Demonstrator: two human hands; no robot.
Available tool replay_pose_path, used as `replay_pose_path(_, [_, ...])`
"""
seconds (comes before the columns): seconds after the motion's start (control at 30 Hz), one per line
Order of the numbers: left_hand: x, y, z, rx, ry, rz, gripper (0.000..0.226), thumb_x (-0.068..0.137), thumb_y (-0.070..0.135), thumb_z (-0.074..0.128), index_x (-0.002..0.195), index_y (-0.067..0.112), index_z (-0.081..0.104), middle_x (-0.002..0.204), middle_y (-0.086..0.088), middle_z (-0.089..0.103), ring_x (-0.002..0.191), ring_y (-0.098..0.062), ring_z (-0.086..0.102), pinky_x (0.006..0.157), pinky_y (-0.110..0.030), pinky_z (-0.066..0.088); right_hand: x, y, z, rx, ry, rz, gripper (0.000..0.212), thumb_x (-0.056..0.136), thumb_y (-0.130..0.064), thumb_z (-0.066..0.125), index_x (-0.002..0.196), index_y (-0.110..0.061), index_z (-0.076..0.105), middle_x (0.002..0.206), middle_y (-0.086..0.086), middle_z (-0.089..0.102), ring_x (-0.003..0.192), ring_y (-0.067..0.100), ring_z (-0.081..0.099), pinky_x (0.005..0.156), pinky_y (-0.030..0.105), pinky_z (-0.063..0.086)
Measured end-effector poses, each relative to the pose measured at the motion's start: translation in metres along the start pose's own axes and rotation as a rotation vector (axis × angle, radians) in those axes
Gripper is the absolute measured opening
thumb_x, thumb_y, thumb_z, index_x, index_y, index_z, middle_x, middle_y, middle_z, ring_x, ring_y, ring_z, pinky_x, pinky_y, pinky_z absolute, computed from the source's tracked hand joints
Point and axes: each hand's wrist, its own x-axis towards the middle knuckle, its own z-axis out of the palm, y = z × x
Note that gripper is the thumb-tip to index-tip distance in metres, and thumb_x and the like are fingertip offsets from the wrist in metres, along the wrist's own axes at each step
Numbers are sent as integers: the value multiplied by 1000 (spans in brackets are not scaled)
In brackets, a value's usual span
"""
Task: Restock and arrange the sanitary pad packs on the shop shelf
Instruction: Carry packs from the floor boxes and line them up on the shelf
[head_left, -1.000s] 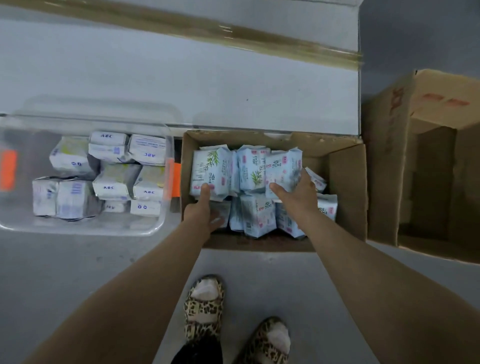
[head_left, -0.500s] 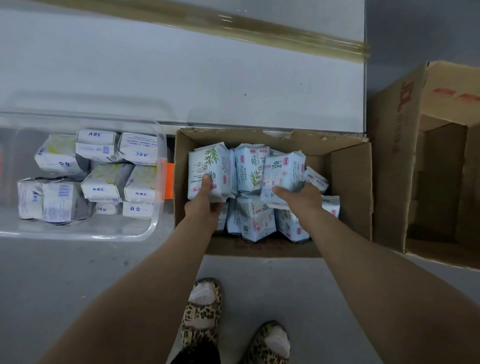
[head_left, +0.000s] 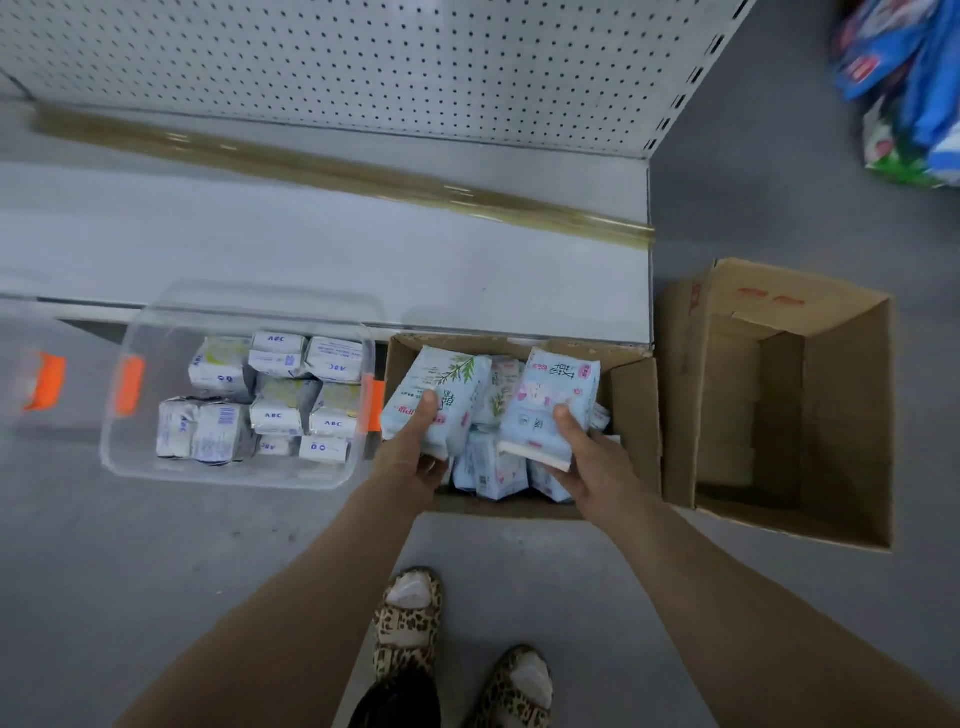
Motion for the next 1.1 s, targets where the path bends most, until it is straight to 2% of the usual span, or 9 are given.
replay_pose_path(0.03, [-19, 10, 4, 19, -14, 1, 18, 71, 39, 87, 88, 36, 80, 104, -1, 77, 104, -21, 70, 81, -35, 54, -18, -9, 2, 23, -11, -21, 41, 88, -34, 76, 123, -16, 67, 117, 5, 74, 108, 23, 71, 71, 29, 61])
replay_pose_path(0.13, [-73, 39, 15, 103, -126, 11, 82, 56, 46, 94, 129, 21, 66, 118, -6, 73, 107, -27, 67, 68, -30, 57, -71, -38, 8, 71, -67, -83, 54, 78, -39, 79, 126, -17, 67, 120, 7, 73, 109, 22, 71, 74, 29, 61])
replay_pose_path(0.27, [-166, 77, 34, 134, -221, 45, 69, 70, 36, 84, 132, 16, 65, 125, -8, 70, 114, -22, 67, 70, -31, 61, -157, -85, 11, 98, -104, -170, 39, 86, -32, 76, 119, -14, 68, 111, 6, 76, 98, 21, 74, 68, 28, 62])
replay_pose_path(0.4, [-275, 106, 56, 195, -361, 161, 21, 95, 27, 64, 108, 12, 69, 93, -6, 78, 74, -13, 75, 59, -23, 60, -248, -124, 10, 128, -176, -259, 55, 77, -35, 78, 124, -11, 66, 115, 10, 75, 109, 25, 71, 84, 38, 60])
replay_pose_path(0.5, [-355, 127, 72, 239, -452, 276, 25, 98, 30, 59, 115, 13, 66, 91, -3, 78, 72, -11, 74, 65, -22, 61, -319, -155, 10, 147, -228, -354, 37, 86, -32, 74, 117, -13, 67, 109, 7, 77, 99, 19, 74, 91, 40, 57])
replay_pose_path(0.63, [-456, 159, 91, 280, -400, 424, 16, 91, 36, 68, 94, 21, 64, 69, 5, 71, 43, -1, 54, 37, -12, 38, -407, -200, 14, 133, -295, -500, 56, 77, -40, 75, 125, -12, 64, 111, 4, 77, 100, 16, 73, 85, 35, 56])
replay_pose_path(0.73, [-529, 181, 105, 306, -418, 561, 16, 90, 35, 70, 87, 22, 63, 68, 6, 67, 36, 1, 38, 35, -11, 28, -465, -233, 23, 131, -328, -599, 53, 81, -40, 74, 125, -12, 65, 108, 5, 77, 96, 16, 74, 79, 34, 57])
replay_pose_path(0.93, [-630, 218, 104, 286, -464, 784, 12, 92, 23, 68, 85, 19, 59, 49, 8, 59, 30, 1, 37, 32, -11, 31, -557, -290, 48, 144, -476, -733, 39, 94, -34, 67, 125, -9, 64, 107, 7, 77, 91, 18, 75, 70, 32, 58])
replay_pose_path(1.1, [-669, 249, 93, 204, -454, 876, 9, 90, 23, 70, 96, 17, 66, 57, 3, 66, 38, 0, 53, 35, -13, 44, -608, -317, 74, 133, -578, -778, 45, 87, -33, 71, 123, -7, 63, 105, 10, 77, 85, 19, 76, 62, 31, 59])
